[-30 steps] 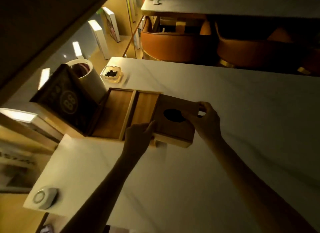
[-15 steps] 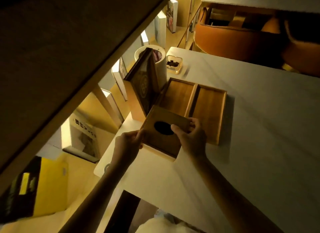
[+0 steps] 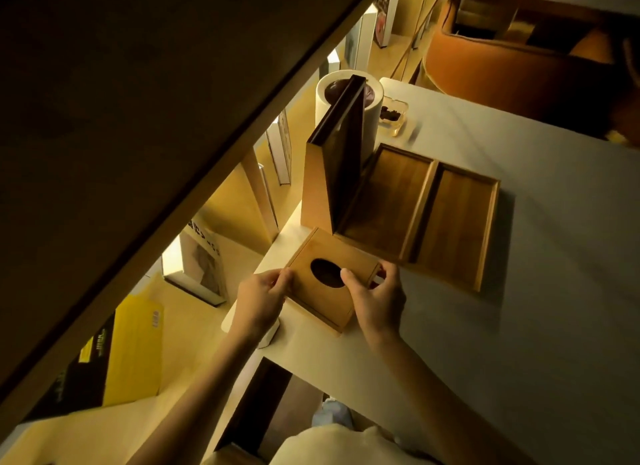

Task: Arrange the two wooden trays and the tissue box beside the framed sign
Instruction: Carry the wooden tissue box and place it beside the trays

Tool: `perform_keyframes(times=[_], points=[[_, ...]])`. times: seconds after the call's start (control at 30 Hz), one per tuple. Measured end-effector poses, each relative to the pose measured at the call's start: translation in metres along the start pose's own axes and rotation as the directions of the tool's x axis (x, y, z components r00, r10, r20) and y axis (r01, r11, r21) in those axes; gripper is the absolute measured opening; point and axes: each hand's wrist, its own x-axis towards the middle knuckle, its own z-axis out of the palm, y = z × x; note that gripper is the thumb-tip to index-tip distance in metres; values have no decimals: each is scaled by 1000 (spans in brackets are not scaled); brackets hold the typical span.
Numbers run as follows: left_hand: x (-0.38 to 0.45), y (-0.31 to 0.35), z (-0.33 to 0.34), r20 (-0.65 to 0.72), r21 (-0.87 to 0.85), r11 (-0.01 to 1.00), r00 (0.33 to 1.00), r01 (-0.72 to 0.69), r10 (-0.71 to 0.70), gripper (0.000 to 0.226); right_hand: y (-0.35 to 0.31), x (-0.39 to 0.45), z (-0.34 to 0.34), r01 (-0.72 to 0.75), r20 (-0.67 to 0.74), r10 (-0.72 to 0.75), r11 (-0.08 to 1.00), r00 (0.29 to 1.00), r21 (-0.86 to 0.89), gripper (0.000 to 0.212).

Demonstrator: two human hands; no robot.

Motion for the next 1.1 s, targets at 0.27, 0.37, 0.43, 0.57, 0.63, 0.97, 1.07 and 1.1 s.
perform_keyframes(times=[0.27,0.37,0.43,0.57,0.63,0.97,1.07,1.1], points=[[5,-3,6,10,15,1000,1000,11,-11,32,6,4,3,-18,-10,18,999,1000,-33,61],[7,-4,6,10,10,1000,1000,22,-22,32,6,5,5,-23,-14,22,998,1000,-52,61],[8,-4,6,13,8,1000,1000,27,-27,32,6,5,5,-28,-8,27,998,1000,-52,61],[5,-4,7,13,24,999,999,39,-39,33,6,6,3,-24,36,26,998,999,-65,62],[2,-4,7,7,14,998,998,55,-55,33,6,7,1,-11,91,19,997,996,-81,66],[-56,-30,37,-29,500,840,965,-211,259,66,42,-8,-36,628,454,-448,659,770,-415,60],[-61,-33,46,-2,564,801,970,-199,242,69,53,-10,-38,694,577,-401,528,711,-489,60],[-62,-33,48,-2,570,800,973,-188,230,69,56,-10,-38,701,594,-389,512,704,-496,61]])
